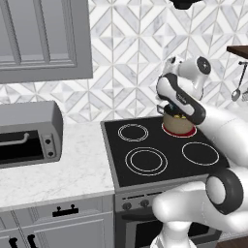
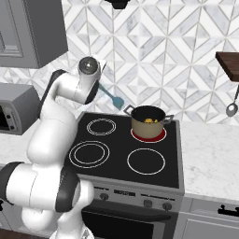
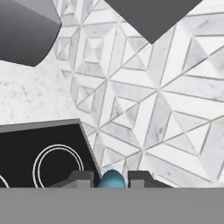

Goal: Put the lemon and squash in the pot. Retrieve the spatula and lightly stir the vegetables in the pot.

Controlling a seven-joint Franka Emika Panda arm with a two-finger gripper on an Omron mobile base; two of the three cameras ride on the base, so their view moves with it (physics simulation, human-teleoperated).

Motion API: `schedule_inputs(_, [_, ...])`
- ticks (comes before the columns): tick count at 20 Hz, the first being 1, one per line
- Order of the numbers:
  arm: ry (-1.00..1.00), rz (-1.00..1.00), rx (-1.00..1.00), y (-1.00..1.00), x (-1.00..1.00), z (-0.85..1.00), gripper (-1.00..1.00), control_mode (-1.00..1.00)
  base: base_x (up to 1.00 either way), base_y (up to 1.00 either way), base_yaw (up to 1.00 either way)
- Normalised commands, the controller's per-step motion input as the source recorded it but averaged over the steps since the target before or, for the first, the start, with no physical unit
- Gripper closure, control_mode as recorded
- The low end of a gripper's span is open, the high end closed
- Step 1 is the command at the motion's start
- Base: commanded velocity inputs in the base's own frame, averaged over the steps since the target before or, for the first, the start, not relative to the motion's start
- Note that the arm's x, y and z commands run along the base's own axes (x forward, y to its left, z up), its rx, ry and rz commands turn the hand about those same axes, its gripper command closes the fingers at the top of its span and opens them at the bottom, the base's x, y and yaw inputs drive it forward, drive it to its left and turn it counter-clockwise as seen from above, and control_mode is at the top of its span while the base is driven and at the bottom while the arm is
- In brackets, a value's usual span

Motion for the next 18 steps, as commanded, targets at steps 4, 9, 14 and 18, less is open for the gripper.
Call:
schedule_inputs(4, [-0.01,-0.06,0.21,-0.67,0.46,-0.02,1.00,-1.00,0.00,0.00,0.00])
schedule_inputs(9, [0.00,-0.02,0.13,-0.58,0.47,-0.14,1.00,-1.00,0.00,0.00,0.00])
schedule_inputs(14, [0.00,-0.06,0.05,-0.57,0.52,-0.10,1.00,-1.00,0.00,0.00,0.00])
schedule_inputs(18, [0.02,-0.09,0.02,-0.55,0.46,-0.24,1.00,-1.00,0.00,0.00,0.00])
